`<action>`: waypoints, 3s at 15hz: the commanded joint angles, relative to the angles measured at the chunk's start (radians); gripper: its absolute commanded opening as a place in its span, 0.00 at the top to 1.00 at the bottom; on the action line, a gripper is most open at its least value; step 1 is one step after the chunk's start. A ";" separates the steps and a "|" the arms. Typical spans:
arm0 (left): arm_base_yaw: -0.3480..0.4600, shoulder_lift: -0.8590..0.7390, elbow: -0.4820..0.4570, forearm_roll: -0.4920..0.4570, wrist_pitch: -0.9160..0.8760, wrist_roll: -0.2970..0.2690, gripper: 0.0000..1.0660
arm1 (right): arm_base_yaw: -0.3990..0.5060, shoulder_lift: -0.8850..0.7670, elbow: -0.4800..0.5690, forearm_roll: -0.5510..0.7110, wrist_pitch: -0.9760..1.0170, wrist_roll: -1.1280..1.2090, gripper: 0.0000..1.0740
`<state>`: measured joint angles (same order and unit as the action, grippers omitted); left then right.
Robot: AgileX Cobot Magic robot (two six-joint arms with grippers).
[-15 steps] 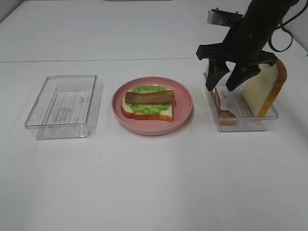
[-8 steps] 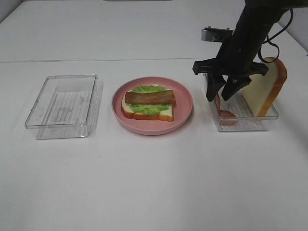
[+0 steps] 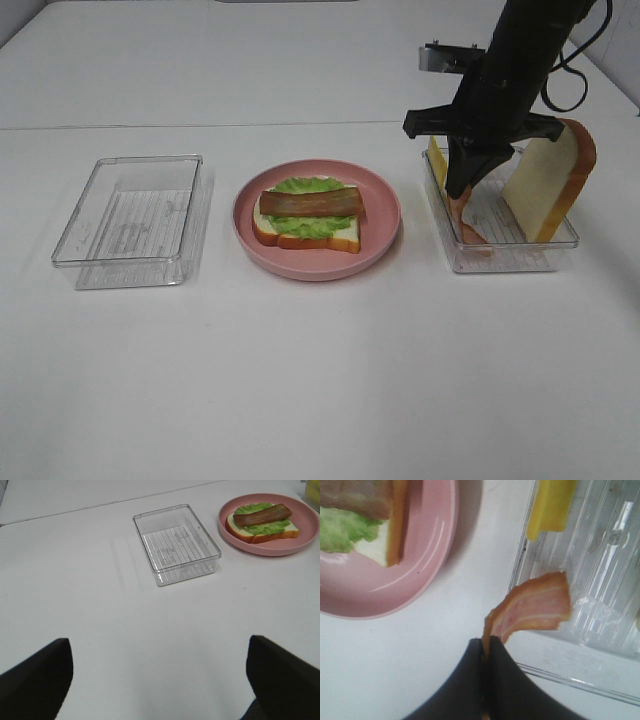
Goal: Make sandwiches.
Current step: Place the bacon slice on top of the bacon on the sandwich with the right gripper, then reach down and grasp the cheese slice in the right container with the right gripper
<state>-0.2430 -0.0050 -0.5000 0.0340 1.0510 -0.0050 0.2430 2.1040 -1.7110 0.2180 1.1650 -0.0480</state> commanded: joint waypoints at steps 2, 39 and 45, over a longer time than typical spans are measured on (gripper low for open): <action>-0.002 -0.022 0.001 0.001 -0.005 -0.005 0.16 | 0.003 -0.086 -0.092 0.152 0.062 -0.025 1.00; -0.002 -0.022 0.001 0.001 -0.005 -0.004 0.16 | 0.102 -0.012 -0.247 -0.042 0.064 0.070 0.33; -0.002 -0.022 0.001 0.001 -0.005 -0.004 0.16 | 0.048 0.036 -0.278 -0.147 -0.050 0.119 0.34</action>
<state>-0.2430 -0.0050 -0.5000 0.0350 1.0510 0.0000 0.3000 2.1300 -1.9820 0.0760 1.1270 0.0590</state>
